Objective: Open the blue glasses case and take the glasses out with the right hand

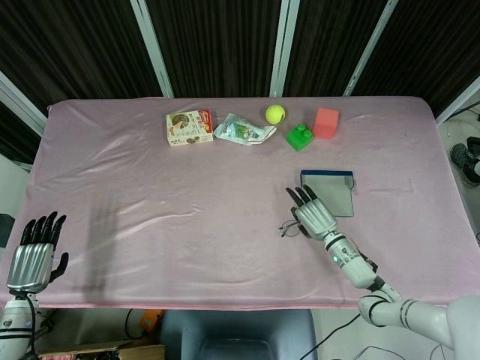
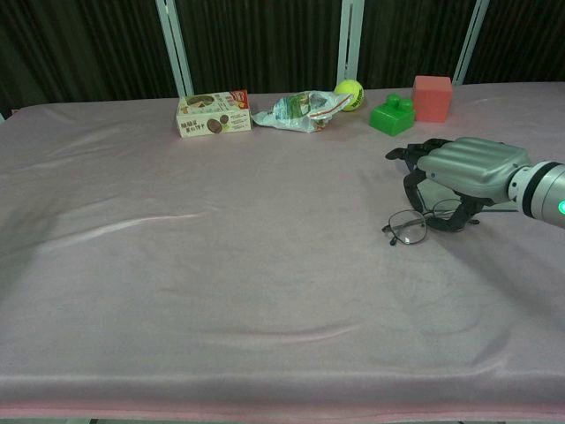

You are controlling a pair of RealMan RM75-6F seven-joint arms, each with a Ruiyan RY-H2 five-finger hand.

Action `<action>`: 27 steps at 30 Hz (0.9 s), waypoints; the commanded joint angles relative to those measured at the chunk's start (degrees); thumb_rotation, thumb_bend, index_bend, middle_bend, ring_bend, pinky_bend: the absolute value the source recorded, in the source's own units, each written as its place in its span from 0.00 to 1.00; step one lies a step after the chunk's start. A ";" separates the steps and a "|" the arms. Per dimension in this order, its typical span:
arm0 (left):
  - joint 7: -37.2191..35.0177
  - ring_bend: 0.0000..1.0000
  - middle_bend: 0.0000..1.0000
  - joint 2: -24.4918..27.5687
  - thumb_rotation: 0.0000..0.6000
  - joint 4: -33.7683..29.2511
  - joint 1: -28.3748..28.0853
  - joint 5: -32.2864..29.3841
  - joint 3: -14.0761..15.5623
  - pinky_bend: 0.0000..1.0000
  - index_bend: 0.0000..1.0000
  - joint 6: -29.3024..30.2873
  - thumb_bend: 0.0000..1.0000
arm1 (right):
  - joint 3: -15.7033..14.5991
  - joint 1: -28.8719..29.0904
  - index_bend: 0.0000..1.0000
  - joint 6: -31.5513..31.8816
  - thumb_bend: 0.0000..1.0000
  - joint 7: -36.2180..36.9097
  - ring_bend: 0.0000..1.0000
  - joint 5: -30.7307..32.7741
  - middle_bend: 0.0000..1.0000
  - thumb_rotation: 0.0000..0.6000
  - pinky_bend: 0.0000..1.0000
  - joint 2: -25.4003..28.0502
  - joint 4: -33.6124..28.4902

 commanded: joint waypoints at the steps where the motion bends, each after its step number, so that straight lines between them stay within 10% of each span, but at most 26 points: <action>1: -0.07 0.00 0.00 0.04 1.00 0.03 -0.01 -0.01 0.00 0.05 0.00 -0.04 0.41 | 0.08 0.11 0.65 -0.09 0.51 0.02 0.00 0.14 0.04 1.00 0.00 -0.18 0.26; 27: -0.18 0.00 0.00 0.16 1.00 0.04 0.02 0.25 0.11 0.05 0.00 0.01 0.41 | 0.90 1.06 0.73 0.02 0.64 -0.95 0.00 0.78 0.08 1.00 0.00 -1.59 0.23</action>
